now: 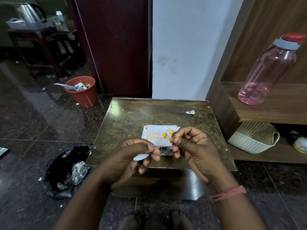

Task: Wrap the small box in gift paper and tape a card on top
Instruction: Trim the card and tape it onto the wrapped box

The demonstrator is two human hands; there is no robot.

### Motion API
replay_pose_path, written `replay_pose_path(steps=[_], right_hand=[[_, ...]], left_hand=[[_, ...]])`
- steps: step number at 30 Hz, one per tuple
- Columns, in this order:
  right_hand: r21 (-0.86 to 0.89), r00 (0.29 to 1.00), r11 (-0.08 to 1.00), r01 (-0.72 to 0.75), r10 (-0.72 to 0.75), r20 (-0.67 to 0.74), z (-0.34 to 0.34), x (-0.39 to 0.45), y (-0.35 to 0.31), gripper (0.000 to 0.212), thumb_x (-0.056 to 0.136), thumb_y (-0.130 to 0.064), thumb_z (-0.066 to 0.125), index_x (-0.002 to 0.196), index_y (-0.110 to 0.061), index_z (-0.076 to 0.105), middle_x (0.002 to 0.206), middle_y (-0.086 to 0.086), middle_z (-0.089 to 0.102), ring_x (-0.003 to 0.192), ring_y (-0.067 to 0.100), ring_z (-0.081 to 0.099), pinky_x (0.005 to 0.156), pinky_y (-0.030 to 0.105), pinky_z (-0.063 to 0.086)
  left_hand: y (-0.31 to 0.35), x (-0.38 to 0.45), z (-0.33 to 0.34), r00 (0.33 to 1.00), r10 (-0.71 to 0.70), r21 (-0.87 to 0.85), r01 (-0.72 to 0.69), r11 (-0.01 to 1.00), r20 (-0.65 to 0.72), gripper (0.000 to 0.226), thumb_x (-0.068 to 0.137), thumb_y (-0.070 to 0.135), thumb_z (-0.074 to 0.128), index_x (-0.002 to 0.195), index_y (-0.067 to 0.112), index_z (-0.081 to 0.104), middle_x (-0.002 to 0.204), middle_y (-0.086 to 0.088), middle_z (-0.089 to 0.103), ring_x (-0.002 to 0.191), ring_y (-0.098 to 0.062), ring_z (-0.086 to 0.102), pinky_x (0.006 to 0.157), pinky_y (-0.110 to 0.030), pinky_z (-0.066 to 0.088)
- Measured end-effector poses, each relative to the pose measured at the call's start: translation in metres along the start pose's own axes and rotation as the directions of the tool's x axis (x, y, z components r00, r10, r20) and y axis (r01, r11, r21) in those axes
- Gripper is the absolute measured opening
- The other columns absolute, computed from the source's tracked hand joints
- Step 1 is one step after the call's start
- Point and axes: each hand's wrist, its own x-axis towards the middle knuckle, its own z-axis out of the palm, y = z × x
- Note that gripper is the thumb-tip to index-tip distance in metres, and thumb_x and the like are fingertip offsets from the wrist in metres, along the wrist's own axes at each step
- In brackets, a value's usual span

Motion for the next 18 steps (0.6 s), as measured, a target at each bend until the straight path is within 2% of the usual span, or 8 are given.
replay_pose_path(steps=[3, 5, 7, 9, 12, 15, 18], right_hand=[[-0.02, 1.0, 1.0, 0.005, -0.005, 0.005, -0.007, 0.001, -0.004, 0.008, 0.07, -0.011, 0.078, 0.076, -0.013, 0.074, 0.077, 0.017, 0.066, 0.057, 0.018, 0.06, 0.048, 0.026, 0.05], [-0.064, 0.999, 0.998, -0.024, 0.026, 0.041, -0.006, 0.0, -0.001, 0.01, 0.079, -0.008, 0.076, 0.089, -0.007, 0.073, 0.08, 0.018, 0.067, 0.058, 0.019, 0.06, 0.048, 0.028, 0.051], [-0.128, 0.993, 0.989, -0.068, 0.08, 0.084, -0.001, -0.001, 0.003, 0.022, 0.085, -0.009, 0.076, 0.104, 0.001, 0.071, 0.08, 0.016, 0.067, 0.059, 0.019, 0.059, 0.049, 0.029, 0.052], [-0.21, 0.988, 0.972, -0.103, 0.125, 0.094, 0.004, -0.002, 0.005, 0.033, 0.085, -0.015, 0.076, 0.11, 0.004, 0.07, 0.073, 0.008, 0.068, 0.057, 0.017, 0.058, 0.049, 0.029, 0.052], [-0.265, 0.989, 0.96, -0.094, 0.12, 0.083, 0.007, -0.001, 0.009, 0.032, 0.082, -0.018, 0.073, 0.105, 0.005, 0.073, 0.07, 0.009, 0.067, 0.058, 0.017, 0.057, 0.048, 0.029, 0.052], [-0.276, 0.993, 0.959, -0.07, 0.094, 0.075, 0.008, -0.001, 0.01, 0.025, 0.084, -0.013, 0.073, 0.1, 0.006, 0.074, 0.072, 0.012, 0.068, 0.059, 0.017, 0.058, 0.047, 0.029, 0.051], [-0.289, 0.995, 0.956, -0.045, 0.069, 0.072, 0.007, -0.002, 0.008, 0.022, 0.087, -0.008, 0.07, 0.101, 0.008, 0.073, 0.068, 0.008, 0.068, 0.057, 0.017, 0.059, 0.05, 0.028, 0.053]], left_hand=[[0.002, 0.0, -0.005, 0.999, 0.018, -0.058, -0.021, 0.998, -0.048, 0.021, 0.08, 0.017, 0.066, 0.085, 0.002, 0.079, 0.085, -0.02, 0.071, 0.057, -0.012, 0.051, 0.046, -0.02, 0.039], [0.0, 0.002, -0.005, 0.997, 0.034, -0.023, -0.036, 0.999, -0.073, 0.023, 0.079, 0.018, 0.069, 0.089, 0.0, 0.079, 0.088, -0.02, 0.072, 0.059, -0.012, 0.052, 0.048, -0.021, 0.04], [-0.003, 0.005, -0.005, 0.996, 0.042, 0.027, -0.04, 0.999, -0.081, 0.028, 0.077, 0.02, 0.073, 0.094, -0.002, 0.079, 0.089, -0.021, 0.073, 0.062, -0.014, 0.053, 0.049, -0.023, 0.041], [-0.007, 0.008, -0.004, 0.995, 0.054, 0.058, -0.049, 0.997, -0.08, 0.029, 0.079, 0.019, 0.074, 0.097, -0.003, 0.078, 0.089, -0.02, 0.073, 0.063, -0.013, 0.054, 0.05, -0.024, 0.042], [-0.008, 0.009, -0.003, 0.993, 0.075, 0.105, -0.066, 0.992, -0.092, 0.02, 0.081, 0.016, 0.072, 0.093, 0.002, 0.08, 0.087, -0.018, 0.073, 0.062, -0.014, 0.055, 0.05, -0.026, 0.044], [-0.01, 0.01, -0.002, 0.989, 0.097, 0.159, -0.079, 0.984, -0.108, 0.016, 0.079, 0.016, 0.072, 0.089, 0.007, 0.082, 0.085, -0.016, 0.074, 0.062, -0.013, 0.055, 0.051, -0.027, 0.045], [-0.011, 0.012, -0.002, 0.984, 0.122, 0.187, -0.097, 0.978, -0.13, 0.016, 0.08, 0.017, 0.073, 0.091, 0.009, 0.083, 0.083, -0.016, 0.074, 0.061, -0.013, 0.056, 0.05, -0.027, 0.045]])
